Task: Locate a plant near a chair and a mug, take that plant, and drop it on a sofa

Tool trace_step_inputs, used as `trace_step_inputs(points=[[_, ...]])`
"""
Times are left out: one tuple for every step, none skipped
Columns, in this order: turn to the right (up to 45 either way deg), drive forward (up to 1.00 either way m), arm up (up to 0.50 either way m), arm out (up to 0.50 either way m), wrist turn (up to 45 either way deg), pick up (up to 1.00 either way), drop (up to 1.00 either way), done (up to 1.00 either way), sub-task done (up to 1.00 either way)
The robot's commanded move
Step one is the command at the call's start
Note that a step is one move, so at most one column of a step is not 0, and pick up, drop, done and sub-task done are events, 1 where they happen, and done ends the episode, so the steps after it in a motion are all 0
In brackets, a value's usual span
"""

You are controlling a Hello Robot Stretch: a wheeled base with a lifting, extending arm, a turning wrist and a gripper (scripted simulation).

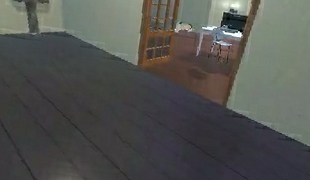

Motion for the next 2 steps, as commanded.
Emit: trace_step_inputs(points=[[6.0, 0.00, 0.00, 0.00, 0.0, 0.00, 0.00, 0.00, 0.00], [0.0, 1.00, 0.00, 0.00, 0.0, 0.00, 0.00, 0.00, 0.00]])
